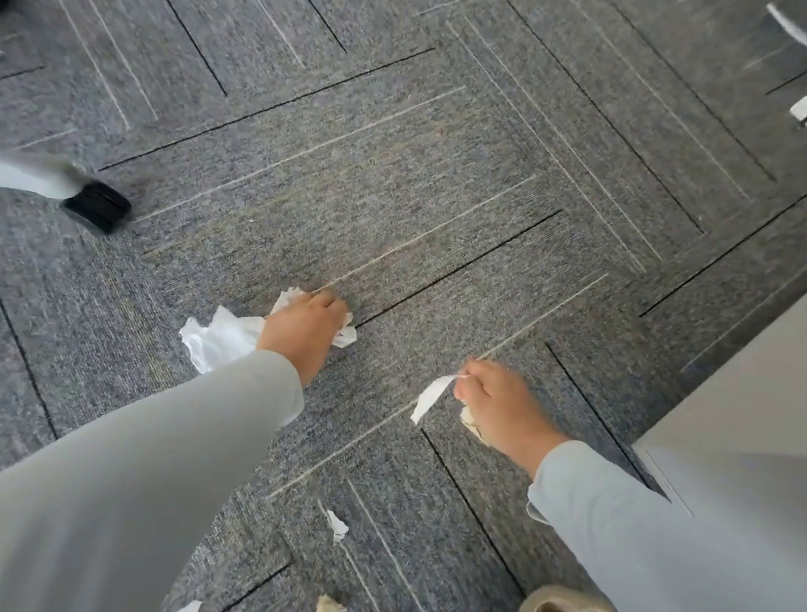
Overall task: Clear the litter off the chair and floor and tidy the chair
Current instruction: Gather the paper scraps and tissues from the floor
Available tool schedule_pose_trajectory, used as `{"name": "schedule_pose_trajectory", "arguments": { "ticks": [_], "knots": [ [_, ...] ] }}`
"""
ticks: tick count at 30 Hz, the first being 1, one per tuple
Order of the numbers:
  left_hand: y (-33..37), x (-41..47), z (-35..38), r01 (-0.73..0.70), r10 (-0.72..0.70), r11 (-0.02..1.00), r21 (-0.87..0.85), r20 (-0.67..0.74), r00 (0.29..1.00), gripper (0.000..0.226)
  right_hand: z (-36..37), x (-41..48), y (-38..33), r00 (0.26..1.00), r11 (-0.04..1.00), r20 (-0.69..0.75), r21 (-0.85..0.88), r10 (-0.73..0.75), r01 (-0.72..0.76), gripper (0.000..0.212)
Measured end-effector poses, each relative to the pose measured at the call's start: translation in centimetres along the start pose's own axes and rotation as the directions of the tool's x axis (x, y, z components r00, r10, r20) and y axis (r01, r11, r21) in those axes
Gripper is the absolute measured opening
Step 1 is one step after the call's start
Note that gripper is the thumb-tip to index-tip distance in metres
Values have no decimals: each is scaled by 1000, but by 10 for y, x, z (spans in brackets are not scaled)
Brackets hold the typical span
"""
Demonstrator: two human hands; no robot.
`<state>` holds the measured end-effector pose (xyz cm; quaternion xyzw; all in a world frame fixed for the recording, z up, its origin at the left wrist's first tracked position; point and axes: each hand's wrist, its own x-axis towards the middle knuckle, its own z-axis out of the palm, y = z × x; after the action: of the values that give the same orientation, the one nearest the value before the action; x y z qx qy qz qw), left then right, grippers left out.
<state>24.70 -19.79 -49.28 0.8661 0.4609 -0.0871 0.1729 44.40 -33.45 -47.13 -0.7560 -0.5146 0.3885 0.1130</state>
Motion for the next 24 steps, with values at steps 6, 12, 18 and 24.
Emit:
{"name": "schedule_pose_trajectory", "arguments": {
  "ticks": [6, 12, 18, 24],
  "knots": [
    [3, -29, 8, -21, 26, 984, -179, 26, 999, 49, 10, 3, -17, 997, 977, 0, -198, -82, 80, 57],
    [-14, -66, -8, 17, -6, 979, -201, 55, 998, 33, 33, 8, -51, 989, 987, 114, -115, -98, 111, 27],
    [-40, -137, -18, -24, 30, 992, -126, 51, 998, 15, 60, -11, -65, 918, 918, 286, -204, -276, 340, 19],
    [-63, -223, 20, -140, 116, 989, 42, 360, 926, 46, 96, -31, -70, 763, 738, 494, -306, -417, 602, 30]
  ]
}}
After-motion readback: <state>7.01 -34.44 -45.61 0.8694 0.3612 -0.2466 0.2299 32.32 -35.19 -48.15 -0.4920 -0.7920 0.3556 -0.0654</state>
